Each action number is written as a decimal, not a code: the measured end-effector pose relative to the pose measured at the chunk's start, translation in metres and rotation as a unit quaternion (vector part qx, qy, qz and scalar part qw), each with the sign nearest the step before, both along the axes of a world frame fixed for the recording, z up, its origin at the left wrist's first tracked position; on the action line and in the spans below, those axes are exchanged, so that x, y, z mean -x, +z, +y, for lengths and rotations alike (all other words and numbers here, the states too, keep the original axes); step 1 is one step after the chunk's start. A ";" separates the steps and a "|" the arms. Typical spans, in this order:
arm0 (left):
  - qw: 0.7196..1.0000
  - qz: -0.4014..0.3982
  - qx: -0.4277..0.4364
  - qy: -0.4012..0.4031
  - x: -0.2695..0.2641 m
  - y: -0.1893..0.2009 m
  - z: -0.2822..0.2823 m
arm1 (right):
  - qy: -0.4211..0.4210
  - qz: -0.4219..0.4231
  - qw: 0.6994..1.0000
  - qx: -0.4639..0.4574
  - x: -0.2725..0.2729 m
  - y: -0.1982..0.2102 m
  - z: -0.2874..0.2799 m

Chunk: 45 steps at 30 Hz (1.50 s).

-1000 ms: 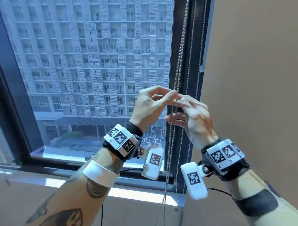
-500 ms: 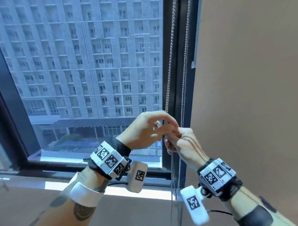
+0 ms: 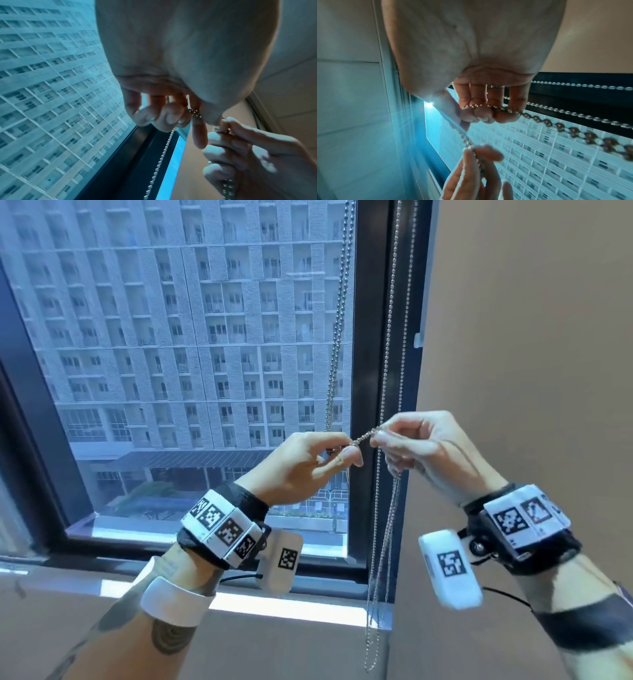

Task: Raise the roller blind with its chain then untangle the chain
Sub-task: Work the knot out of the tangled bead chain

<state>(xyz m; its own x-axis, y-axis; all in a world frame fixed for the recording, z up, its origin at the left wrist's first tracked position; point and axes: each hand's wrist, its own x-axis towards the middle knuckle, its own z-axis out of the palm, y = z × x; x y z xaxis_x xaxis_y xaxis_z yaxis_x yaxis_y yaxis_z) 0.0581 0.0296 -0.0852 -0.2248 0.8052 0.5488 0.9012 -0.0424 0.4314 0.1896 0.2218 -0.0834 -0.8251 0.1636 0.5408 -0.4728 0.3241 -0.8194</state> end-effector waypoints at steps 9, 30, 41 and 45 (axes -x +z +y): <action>0.955 -0.232 -0.008 -0.182 -0.017 0.021 -0.005 | -0.003 -0.034 0.999 -0.031 0.010 -0.026 -0.032; 0.997 0.047 0.052 0.037 0.000 0.034 0.023 | -0.274 -0.030 0.903 -0.330 -0.012 -0.011 -0.001; 0.977 -0.181 0.045 -0.107 -0.014 0.046 0.026 | -0.173 0.081 0.973 -0.129 0.000 0.007 -0.012; 0.979 -0.184 0.025 -0.078 -0.012 0.050 0.024 | -0.169 0.102 0.974 -0.110 0.005 0.006 -0.013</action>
